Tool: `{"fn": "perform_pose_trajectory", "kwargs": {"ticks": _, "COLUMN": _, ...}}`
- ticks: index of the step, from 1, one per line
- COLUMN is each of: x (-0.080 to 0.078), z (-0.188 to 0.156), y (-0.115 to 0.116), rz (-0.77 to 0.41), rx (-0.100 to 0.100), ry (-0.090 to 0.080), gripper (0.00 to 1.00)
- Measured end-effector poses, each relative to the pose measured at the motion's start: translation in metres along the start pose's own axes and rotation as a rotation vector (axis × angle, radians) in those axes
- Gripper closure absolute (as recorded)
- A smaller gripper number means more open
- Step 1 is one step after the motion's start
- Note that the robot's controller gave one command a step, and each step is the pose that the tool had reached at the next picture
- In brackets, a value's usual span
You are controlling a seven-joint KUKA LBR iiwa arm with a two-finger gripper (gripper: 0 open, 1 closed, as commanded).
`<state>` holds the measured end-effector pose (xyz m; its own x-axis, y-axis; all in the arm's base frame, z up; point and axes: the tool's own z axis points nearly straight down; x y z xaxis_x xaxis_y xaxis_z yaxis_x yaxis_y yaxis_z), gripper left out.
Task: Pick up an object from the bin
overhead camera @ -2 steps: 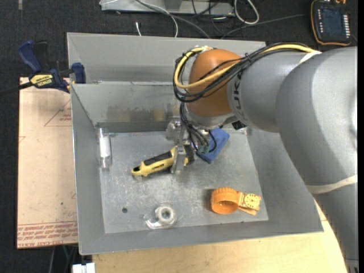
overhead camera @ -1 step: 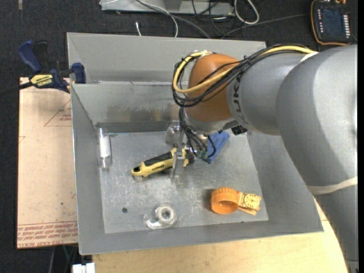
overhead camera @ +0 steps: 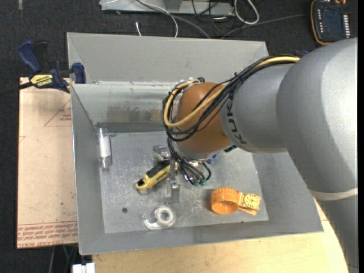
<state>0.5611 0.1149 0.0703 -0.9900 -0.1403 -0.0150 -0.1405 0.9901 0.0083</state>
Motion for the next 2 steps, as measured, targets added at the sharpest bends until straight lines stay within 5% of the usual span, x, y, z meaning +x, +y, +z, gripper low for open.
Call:
{"fn": "perform_pose_trajectory", "kwargs": {"ticks": 1, "x": -0.074, "z": 0.000, "y": -0.041, "rz": 0.194, "rx": 0.000, "ry": -0.006, "gripper": 0.00}}
{"fn": "perform_pose_trajectory", "kwargs": {"ticks": 2, "x": -0.076, "z": 0.000, "y": -0.051, "rz": 0.114, "rx": -0.003, "ry": 0.000, "gripper": 0.00}}
